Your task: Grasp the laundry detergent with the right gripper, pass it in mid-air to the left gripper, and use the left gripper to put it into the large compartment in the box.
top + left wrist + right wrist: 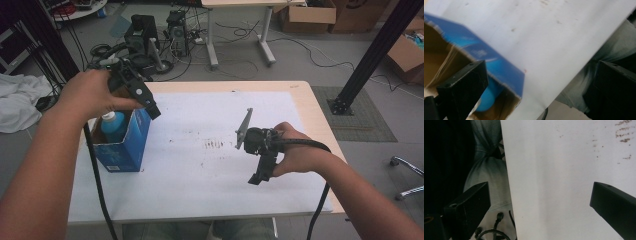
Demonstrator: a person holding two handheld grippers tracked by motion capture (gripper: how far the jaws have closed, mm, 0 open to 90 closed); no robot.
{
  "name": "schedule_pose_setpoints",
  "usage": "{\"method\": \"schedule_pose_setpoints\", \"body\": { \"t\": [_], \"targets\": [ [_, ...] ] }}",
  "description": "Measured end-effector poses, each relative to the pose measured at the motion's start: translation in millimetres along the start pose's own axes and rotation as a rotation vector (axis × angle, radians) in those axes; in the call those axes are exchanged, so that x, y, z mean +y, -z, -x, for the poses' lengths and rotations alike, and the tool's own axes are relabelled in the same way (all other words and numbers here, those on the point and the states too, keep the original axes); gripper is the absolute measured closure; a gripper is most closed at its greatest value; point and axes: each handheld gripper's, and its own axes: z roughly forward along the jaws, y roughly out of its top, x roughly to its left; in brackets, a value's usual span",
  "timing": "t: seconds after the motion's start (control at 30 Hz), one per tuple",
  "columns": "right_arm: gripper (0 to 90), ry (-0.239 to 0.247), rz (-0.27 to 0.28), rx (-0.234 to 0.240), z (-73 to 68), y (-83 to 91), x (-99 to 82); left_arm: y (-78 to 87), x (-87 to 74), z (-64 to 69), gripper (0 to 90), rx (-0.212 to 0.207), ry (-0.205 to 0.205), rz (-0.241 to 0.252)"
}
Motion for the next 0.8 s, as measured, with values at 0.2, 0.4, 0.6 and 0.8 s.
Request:
{"method": "schedule_pose_setpoints", "body": {
  "t": [0.2,0.4,0.6,0.8],
  "targets": [
    [3.0,-0.012,0.003,-0.006,3.5,3.8,0.3,-16.9,9.8,26.1,0.1,-0.031,-0.188,-0.056],
    [3.0,-0.004,-0.012,-0.004,7.4,3.6,0.7,-40.4,13.2,54.8,0.1,-0.052,-0.403,-0.140],
    [3.1,-0.008,-0.006,-0.002,14.4,5.8,0.6,-52.4,17.9,65.5,0.1,-0.080,-0.472,-0.149],
    [3.1,-0.014,-0.013,-0.002,17.6,5.8,1.2,-56.6,20.7,68.6,0.1,-0.077,-0.514,-0.150]
  ]
}}
